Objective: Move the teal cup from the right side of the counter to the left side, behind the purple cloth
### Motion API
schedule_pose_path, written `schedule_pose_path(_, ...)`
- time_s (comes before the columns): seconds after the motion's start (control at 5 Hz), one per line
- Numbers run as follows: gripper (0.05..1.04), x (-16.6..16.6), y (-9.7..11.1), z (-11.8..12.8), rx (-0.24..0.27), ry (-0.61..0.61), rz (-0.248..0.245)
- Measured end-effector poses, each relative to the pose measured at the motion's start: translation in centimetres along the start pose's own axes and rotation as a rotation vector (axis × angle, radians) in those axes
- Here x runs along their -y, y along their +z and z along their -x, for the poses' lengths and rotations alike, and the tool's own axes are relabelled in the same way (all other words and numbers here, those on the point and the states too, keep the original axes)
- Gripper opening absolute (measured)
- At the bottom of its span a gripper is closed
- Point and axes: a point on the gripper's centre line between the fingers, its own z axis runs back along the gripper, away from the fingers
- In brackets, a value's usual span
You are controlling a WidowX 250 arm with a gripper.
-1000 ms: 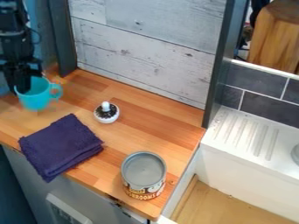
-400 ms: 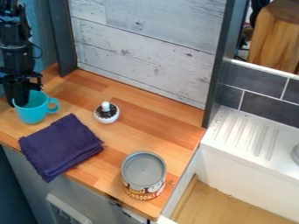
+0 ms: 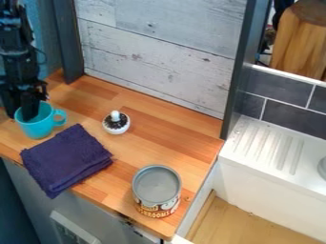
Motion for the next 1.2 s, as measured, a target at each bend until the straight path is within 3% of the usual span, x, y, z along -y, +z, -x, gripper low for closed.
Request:
schedule_pose_path(0.2,0.909,0.5,1.4,0.1,0.05,-0.009,0.017)
schedule_pose_path(0.4,1.01,2.1,3.7,0.2,0.143,-0.054,-0.009)
schedule_pose_path(0.6,1.005,6.9,5.9,0.5,0.191,-0.182,-0.012)
schedule_pose_path(0.8,1.001,10.4,6.1,1.0,0.192,-0.279,-0.031)
schedule_pose_path(1.0,1.001,13.2,6.1,0.7,0.186,-0.402,-0.086)
schedule_pose_path(1.2,1.001,14.1,5.7,0.6,0.194,-0.444,-0.121)
